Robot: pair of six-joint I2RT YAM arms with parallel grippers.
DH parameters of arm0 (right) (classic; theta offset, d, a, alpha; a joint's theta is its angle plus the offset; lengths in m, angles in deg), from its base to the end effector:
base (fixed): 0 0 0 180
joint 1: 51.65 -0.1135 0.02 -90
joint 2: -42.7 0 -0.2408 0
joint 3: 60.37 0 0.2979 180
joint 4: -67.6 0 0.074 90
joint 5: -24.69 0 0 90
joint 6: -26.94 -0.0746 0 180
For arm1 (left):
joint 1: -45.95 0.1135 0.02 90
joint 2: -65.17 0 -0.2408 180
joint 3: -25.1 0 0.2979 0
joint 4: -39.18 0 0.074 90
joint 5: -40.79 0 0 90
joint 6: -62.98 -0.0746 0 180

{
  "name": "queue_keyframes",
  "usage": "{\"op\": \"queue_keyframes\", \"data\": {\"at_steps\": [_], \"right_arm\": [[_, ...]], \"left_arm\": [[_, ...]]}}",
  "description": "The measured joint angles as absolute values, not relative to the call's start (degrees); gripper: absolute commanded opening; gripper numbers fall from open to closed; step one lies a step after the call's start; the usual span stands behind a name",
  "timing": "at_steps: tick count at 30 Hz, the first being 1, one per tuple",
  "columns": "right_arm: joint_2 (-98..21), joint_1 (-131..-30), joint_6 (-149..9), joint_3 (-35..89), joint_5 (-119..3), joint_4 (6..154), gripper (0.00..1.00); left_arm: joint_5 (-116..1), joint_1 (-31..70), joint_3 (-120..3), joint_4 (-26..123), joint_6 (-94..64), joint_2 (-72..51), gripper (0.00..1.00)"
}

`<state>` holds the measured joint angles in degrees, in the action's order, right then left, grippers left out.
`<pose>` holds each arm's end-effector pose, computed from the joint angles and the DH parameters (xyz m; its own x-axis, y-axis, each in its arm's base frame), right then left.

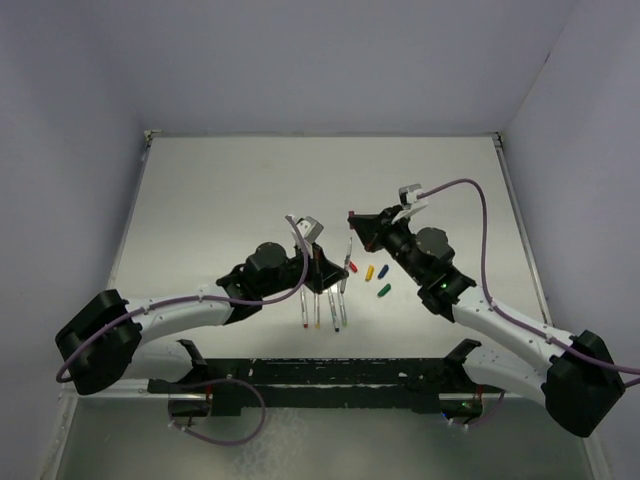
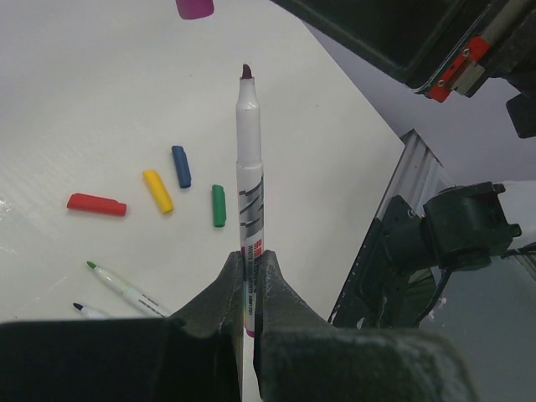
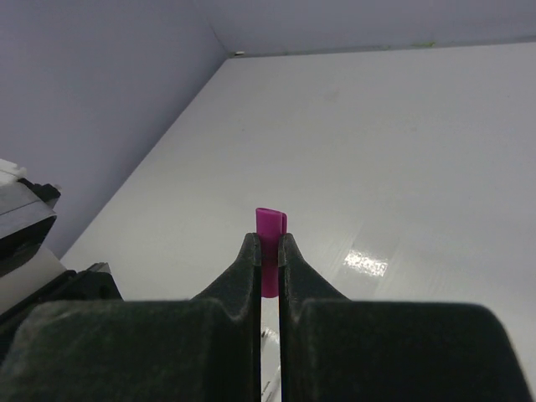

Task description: Insert the pens into the pen caps

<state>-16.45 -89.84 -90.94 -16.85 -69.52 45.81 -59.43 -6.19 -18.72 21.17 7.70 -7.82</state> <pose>0.2635 0.2003 0.2559 -0.1870 0.4463 -0.8751 -0.5338 0.7017 0.4719 0.2070 -0.2879 0.1700 -0.6010 -0.1401 -0.7868 0.6588 0.4705 -0.5870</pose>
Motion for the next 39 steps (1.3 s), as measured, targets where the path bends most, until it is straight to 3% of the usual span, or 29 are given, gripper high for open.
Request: {"op": "queue_keyframes", "data": {"at_steps": [39], "right_arm": [[-15.0,-89.8,-94.9,-19.9,-65.6,37.4,0.00]], "left_arm": [[-55.4,-6.2,-18.7,19.9,9.9,-6.5,0.00]]}}
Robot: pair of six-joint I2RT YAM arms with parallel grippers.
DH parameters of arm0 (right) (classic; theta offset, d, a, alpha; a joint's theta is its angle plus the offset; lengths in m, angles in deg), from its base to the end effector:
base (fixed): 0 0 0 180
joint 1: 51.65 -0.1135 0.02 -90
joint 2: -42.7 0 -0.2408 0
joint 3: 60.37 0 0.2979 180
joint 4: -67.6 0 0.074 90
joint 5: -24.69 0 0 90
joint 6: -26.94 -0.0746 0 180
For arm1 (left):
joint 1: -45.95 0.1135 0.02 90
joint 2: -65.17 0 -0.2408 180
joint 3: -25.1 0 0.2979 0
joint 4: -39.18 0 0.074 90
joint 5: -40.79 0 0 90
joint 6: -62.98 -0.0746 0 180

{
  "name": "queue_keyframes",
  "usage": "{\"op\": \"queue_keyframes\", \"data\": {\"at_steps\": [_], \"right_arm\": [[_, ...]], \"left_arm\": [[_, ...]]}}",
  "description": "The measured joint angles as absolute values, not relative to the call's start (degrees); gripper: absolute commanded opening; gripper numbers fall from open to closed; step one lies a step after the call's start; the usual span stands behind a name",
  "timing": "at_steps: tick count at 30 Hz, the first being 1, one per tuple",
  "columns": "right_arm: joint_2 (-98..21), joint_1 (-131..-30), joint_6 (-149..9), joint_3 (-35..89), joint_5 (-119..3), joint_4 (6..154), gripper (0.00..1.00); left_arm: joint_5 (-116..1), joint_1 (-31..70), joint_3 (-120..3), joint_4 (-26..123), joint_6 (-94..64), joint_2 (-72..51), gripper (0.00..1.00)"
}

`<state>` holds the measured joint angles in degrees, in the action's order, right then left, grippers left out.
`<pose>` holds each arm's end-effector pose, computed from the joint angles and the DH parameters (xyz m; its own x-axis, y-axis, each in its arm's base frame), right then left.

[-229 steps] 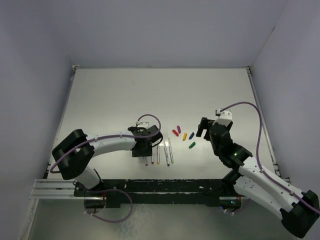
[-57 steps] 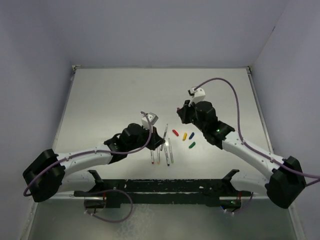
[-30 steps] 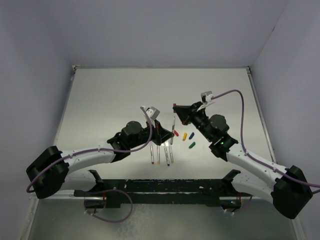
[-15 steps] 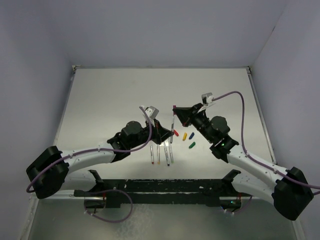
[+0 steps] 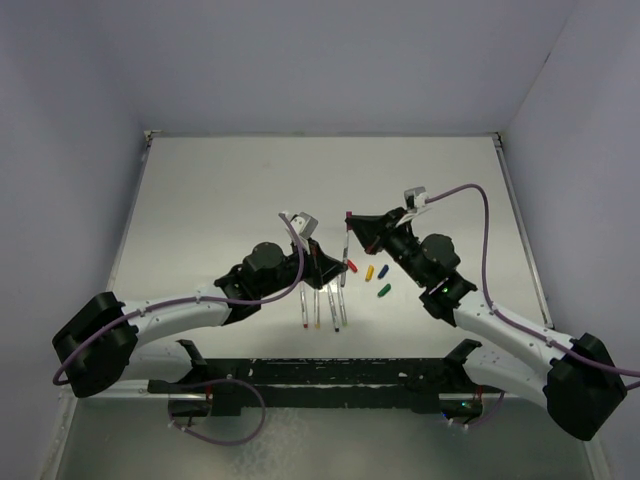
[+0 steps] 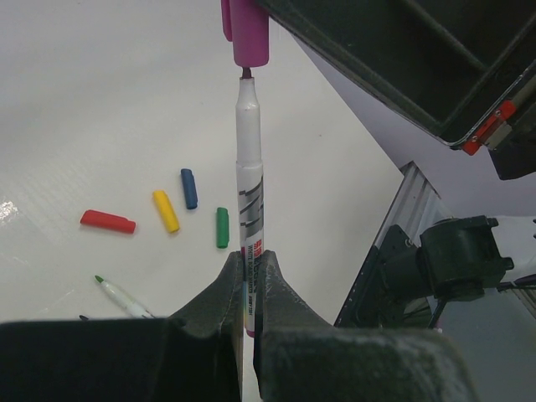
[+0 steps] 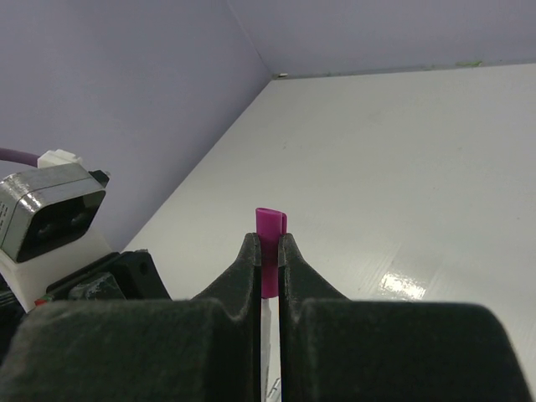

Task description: Insert the pens into the pen caps

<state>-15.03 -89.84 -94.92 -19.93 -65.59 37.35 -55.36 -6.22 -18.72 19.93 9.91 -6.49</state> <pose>0.2523 0.1980 0.2619 -0.1747 0.5342 -0.8271 -0.6150 0.5969 0.5153 0.2109 -0.2846 0.1808 -0.5841 -0.2218 -0.7808 0.6246 0.4914 -0.6069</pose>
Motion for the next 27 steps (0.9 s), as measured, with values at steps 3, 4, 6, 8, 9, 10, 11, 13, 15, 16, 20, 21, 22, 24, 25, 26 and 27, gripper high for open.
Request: {"op": "queue_keyframes", "data": {"at_steps": [3,4,6,8,9,10,11,13,15,16,20,21,22,24,25,26,27], "right_arm": [[-15.1,-89.8,-95.1,-20.0,-65.5,37.1,0.00],[-15.1,-89.8,-95.1,-20.1,-65.5,36.8,0.00],[-15.1,-89.8,-95.2,-20.2,-65.4,36.8,0.00],[-15.1,-89.8,-95.5,-20.2,-65.2,36.7,0.00],[-15.1,-89.8,-95.6,-20.4,-65.1,36.4,0.00],[-15.1,-89.8,-95.7,-20.6,-65.1,36.2,0.00],[-15.1,-89.8,-95.8,-20.8,-65.1,35.8,0.00],[-15.1,-89.8,-96.0,-21.1,-65.1,35.5,0.00],[-15.1,-89.8,-96.1,-21.1,-65.0,35.5,0.00],[-15.1,-89.8,-96.1,-21.1,-64.9,35.5,0.00],[-15.1,-89.8,-96.4,-21.5,-64.1,35.3,0.00],[-15.2,-89.8,-96.5,-21.8,-64.0,35.1,0.00],[-15.2,-89.8,-96.6,-22.0,-63.8,35.1,0.00],[-15.6,-89.8,-96.8,-22.4,-63.0,34.9,0.00],[-15.7,-89.8,-97.0,-22.6,-62.8,34.8,0.00],[-15.8,-89.8,-97.1,-22.8,-62.7,34.7,0.00],[-15.8,-89.8,-97.2,-22.9,-62.6,34.6,0.00]], "left_arm": [[-55.4,-6.2,-18.7,19.9,9.9,-6.5,0.00],[-55.4,-6.2,-18.7,19.9,9.9,-6.5,0.00],[-55.3,-6.2,-18.7,19.9,10.0,-6.5,0.00],[-55.2,-6.2,-18.7,19.6,10.1,-6.5,0.00],[-55.2,-6.2,-18.7,19.5,10.3,-6.5,0.00],[-55.1,-6.2,-18.7,19.5,10.4,-6.5,0.00],[-55.1,-6.2,-18.7,19.5,10.4,-6.5,0.00],[-55.1,-6.2,-18.7,19.5,10.5,-6.6,0.00],[-55.1,-6.3,-18.7,19.5,10.5,-6.8,0.00],[-55.1,-6.3,-18.7,19.4,10.7,-6.8,0.00],[-54.9,-6.3,-18.7,18.3,11.0,-7.0,0.00],[-54.9,-6.3,-18.7,18.1,11.2,-7.1,0.00],[-54.8,-6.3,-18.7,17.9,11.3,-7.1,0.00],[-54.5,-6.3,-18.7,17.7,11.4,-7.3,0.00],[-54.4,-6.2,-18.7,17.7,11.4,-7.3,0.00],[-54.2,-6.2,-18.7,17.7,11.4,-7.3,0.00],[-54.1,-6.2,-18.7,17.7,11.4,-7.3,0.00]]}}
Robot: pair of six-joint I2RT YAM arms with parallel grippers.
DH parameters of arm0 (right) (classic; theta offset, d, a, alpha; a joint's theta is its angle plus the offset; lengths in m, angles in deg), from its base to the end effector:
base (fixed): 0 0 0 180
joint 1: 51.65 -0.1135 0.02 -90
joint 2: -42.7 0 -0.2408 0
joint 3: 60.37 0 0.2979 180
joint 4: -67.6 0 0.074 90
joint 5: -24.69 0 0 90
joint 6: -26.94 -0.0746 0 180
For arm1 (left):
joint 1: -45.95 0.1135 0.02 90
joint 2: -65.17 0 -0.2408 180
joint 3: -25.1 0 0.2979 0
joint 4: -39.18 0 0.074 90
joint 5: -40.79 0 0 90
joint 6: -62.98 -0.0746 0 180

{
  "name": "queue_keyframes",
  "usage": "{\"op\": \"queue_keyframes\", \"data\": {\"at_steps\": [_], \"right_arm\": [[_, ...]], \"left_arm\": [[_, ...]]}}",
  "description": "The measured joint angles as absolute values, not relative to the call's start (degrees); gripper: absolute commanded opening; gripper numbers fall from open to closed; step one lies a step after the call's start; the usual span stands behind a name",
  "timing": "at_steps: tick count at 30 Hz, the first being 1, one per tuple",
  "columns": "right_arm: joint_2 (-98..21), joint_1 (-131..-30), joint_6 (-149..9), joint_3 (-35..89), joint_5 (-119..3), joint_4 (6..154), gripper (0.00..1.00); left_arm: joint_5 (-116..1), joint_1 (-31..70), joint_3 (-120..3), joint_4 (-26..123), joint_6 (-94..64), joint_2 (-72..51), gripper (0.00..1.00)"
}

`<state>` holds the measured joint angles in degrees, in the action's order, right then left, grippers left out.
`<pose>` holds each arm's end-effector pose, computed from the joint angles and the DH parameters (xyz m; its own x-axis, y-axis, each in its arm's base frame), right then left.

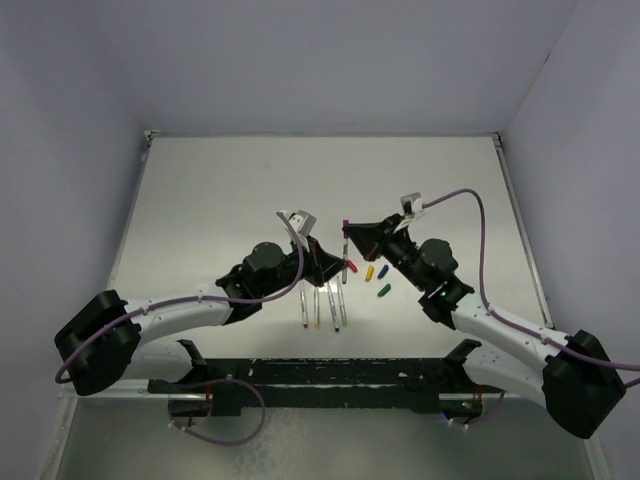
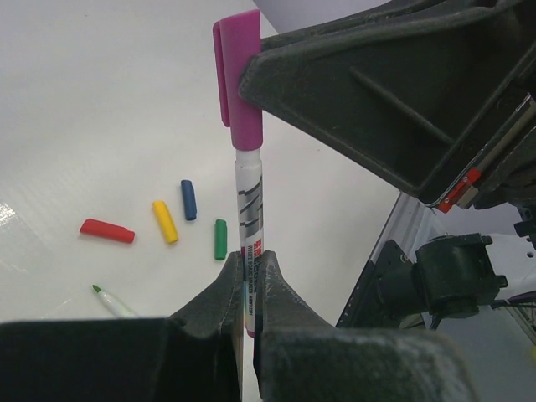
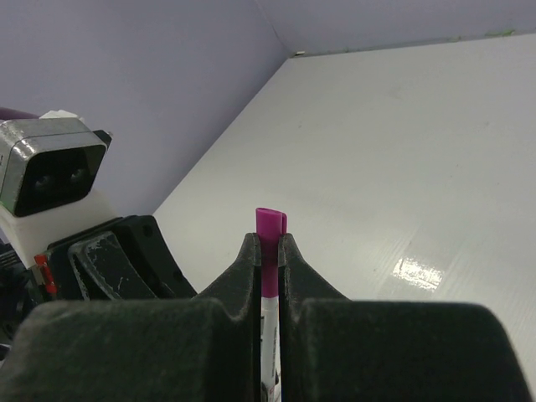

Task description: Insert the pens into the pen caps

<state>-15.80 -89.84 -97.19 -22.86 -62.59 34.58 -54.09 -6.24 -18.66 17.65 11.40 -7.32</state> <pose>0.2474 0.1991 0.2431 -0.2314 0.5311 -0.8151 -0.6333 0.5538 0.5406 0.2132 -0.2851 0.1814 -0.5815 -0.2606 -0.7707 0.6095 0.4879 -0.6249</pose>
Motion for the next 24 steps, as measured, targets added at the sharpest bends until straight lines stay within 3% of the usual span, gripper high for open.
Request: {"op": "queue_keyframes", "data": {"at_steps": [24], "right_arm": [[-17.1,-89.5,-99.7,-23.4,-58.2,33.8,0.00]], "left_arm": [[-49.3,-7.1,-16.5,15.6,9.4,-5.8,0.00]]}}
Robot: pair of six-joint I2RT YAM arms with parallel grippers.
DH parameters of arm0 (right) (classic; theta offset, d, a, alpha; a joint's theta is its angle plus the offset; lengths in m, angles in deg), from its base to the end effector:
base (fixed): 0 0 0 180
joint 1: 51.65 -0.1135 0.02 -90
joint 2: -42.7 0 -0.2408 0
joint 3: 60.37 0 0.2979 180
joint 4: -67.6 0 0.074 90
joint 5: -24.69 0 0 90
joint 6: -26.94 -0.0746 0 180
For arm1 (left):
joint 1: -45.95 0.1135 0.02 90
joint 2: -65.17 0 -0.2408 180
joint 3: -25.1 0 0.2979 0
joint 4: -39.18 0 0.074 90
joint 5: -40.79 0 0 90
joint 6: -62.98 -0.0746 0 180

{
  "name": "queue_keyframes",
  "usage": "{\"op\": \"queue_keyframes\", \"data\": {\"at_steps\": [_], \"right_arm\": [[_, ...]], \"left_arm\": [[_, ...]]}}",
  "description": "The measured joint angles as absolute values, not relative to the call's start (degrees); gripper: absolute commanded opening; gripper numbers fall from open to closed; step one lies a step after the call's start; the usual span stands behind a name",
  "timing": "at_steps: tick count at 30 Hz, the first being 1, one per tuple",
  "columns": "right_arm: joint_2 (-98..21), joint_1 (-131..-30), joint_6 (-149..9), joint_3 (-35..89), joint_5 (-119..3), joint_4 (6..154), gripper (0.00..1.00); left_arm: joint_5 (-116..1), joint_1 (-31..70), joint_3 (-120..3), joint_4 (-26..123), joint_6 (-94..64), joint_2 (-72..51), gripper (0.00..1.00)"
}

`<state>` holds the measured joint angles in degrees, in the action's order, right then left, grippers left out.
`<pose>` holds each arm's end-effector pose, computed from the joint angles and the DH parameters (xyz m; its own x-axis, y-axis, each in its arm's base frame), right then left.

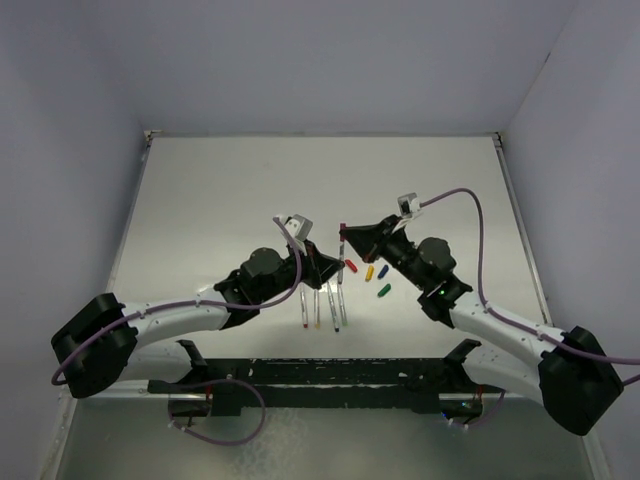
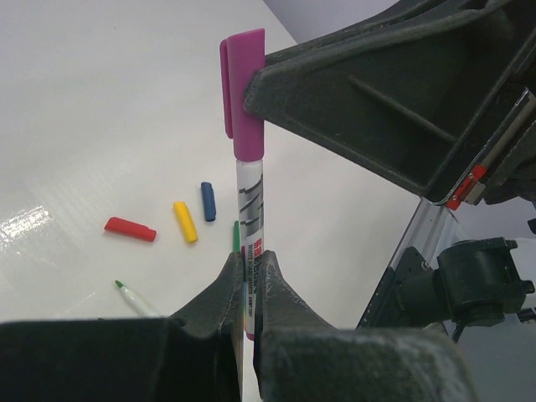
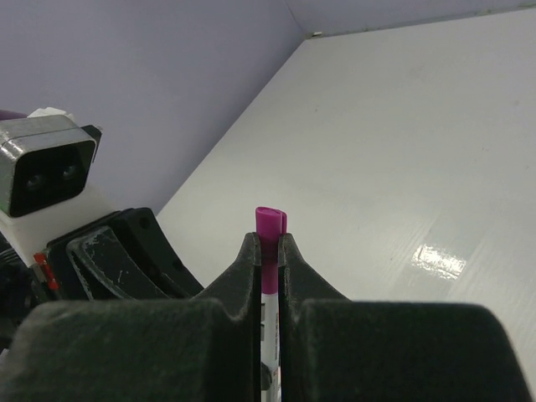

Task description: Insert the pens into the pen caps

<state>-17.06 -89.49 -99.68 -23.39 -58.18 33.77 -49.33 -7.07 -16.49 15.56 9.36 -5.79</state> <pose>0.2460 0.2028 0.2346 -0.2990 0.5172 -0.8019 -0.6561 0.4988 0.5664 0.2098 -0.2788 0.1801 -0.5231 -0.2914 -0.8009 0.6084 0.5304 -0.5903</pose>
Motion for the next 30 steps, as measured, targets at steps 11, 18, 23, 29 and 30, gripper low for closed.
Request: {"op": "queue_keyframes", "data": {"at_steps": [11,18,23,29,30], "right_arm": [[-20.0,-90.6,-99.5,-23.2,-58.5,35.5,0.00],[-22.8,-93.1,-98.6,-22.2,-61.0,35.6,0.00],[-24.5,-94.7,-97.3,-20.8,-63.1,36.3,0.00],[-25.7,-95.9,-96.1,-18.8,-64.6,37.6,0.00],[-25.8,-96.1,-96.0,-18.6,-64.7,37.7,0.00]], "left_arm": [[-50.7,-5.4,-16.5,20.2,7.8,-5.8,0.00],[-51.8,-3.9,-16.5,22.4,7.7,-5.8,0.00],[-52.1,-3.0,-16.5,23.2,7.6,-5.7,0.00],[-52.2,-1.8,-16.5,25.3,6.3,-3.7,0.00],[-52.2,-1.7,-16.5,25.7,6.2,-3.3,0.00]]}}
